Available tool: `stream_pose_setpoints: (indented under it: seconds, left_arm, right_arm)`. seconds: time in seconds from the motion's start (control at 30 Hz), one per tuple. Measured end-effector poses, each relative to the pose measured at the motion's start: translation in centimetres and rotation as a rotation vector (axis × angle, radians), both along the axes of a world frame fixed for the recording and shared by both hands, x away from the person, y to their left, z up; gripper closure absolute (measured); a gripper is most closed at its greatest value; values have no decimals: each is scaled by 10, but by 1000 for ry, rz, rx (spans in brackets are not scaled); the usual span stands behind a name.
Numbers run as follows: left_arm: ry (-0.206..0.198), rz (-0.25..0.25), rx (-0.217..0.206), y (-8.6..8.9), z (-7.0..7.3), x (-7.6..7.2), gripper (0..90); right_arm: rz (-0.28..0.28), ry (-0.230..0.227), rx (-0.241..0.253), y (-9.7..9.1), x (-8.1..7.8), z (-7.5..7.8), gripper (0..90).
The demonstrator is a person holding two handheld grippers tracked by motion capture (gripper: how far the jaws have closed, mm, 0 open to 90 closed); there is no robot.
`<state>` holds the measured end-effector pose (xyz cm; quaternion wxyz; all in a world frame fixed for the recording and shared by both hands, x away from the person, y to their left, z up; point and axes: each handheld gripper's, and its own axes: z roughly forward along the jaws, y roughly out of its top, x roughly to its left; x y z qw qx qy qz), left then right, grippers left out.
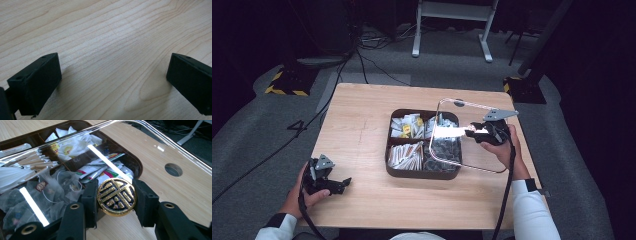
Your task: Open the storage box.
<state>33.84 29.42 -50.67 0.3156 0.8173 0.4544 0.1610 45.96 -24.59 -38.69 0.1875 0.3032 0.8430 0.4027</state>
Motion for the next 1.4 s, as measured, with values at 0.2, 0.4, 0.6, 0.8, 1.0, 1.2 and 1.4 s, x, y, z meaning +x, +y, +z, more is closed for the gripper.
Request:
stream_pose_setpoints:
  seconds: [0.2,0.4,0.6,0.8,1.0,1.2,1.4]
  left_arm:
    - [0,1,0,0,0,0,0]
    - [0,1,0,0,0,0,0]
    - [0,2,0,0,0,0,0]
    - [0,1,0,0,0,0,0]
    - [0,1,-1,0,0,0,0]
    - [0,1,0,0,0,0,0]
    - [0,1,0,0,0,0,0]
  right_arm:
    - [-19,3,2,-14,-2,-1,591]
    - [-42,4,5,-27,-4,-2,591]
    - [-64,12,5,-40,-4,-6,591]
    - [-94,20,10,-56,-4,-10,591]
    - [-133,34,9,-72,-2,-16,591]
    - [-169,52,-8,-84,0,-24,591]
    - [-193,73,-23,-92,2,-34,591]
